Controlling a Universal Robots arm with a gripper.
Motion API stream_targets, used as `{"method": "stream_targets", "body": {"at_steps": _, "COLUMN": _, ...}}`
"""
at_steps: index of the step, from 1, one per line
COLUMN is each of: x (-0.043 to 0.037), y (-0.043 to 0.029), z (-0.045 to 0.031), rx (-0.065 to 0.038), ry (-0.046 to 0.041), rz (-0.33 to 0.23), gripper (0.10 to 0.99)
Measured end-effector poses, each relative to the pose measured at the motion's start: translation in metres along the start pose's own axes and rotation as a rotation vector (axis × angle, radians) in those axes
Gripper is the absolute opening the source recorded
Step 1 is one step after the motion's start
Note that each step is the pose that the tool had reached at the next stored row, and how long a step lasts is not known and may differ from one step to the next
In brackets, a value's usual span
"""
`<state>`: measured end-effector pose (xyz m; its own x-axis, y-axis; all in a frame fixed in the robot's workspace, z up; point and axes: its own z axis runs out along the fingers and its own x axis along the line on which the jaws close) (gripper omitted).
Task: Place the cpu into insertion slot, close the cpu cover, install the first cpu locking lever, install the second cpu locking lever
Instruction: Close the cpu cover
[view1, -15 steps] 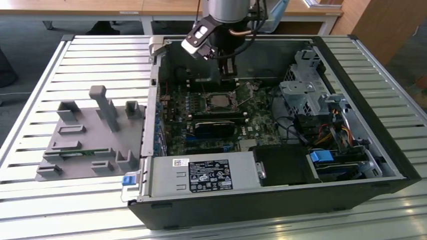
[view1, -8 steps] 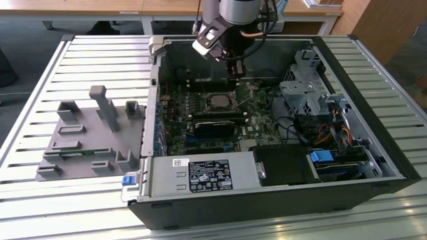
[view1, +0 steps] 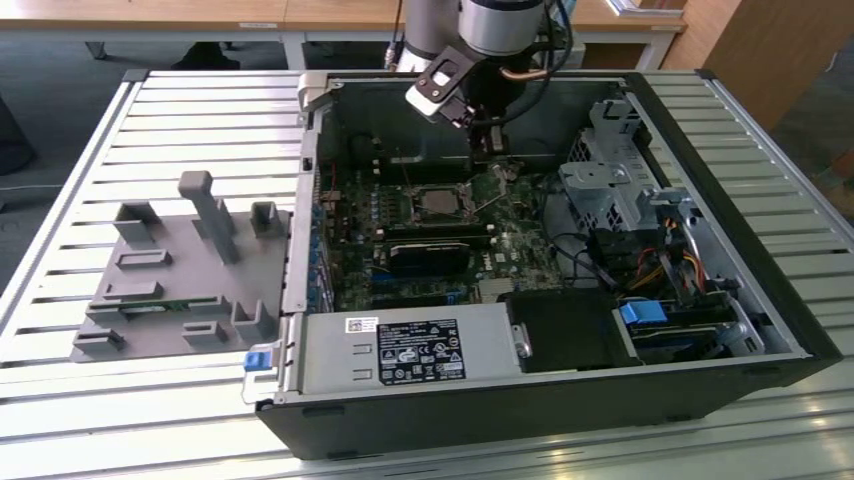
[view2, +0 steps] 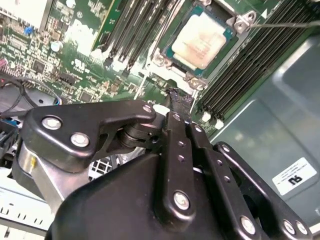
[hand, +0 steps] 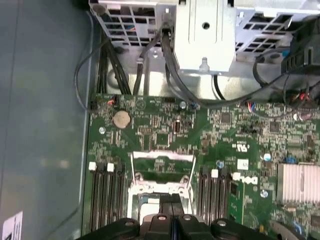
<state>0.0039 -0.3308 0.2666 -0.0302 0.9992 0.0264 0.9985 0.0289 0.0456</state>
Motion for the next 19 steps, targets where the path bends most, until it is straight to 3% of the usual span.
{"method": "stream_targets", "body": {"at_steps": 19, "x": 0.0000, "y": 0.0141, "z": 0.0025, "rx": 0.000, "ry": 0.0000, "rz": 0.000, "gripper": 0.106}}
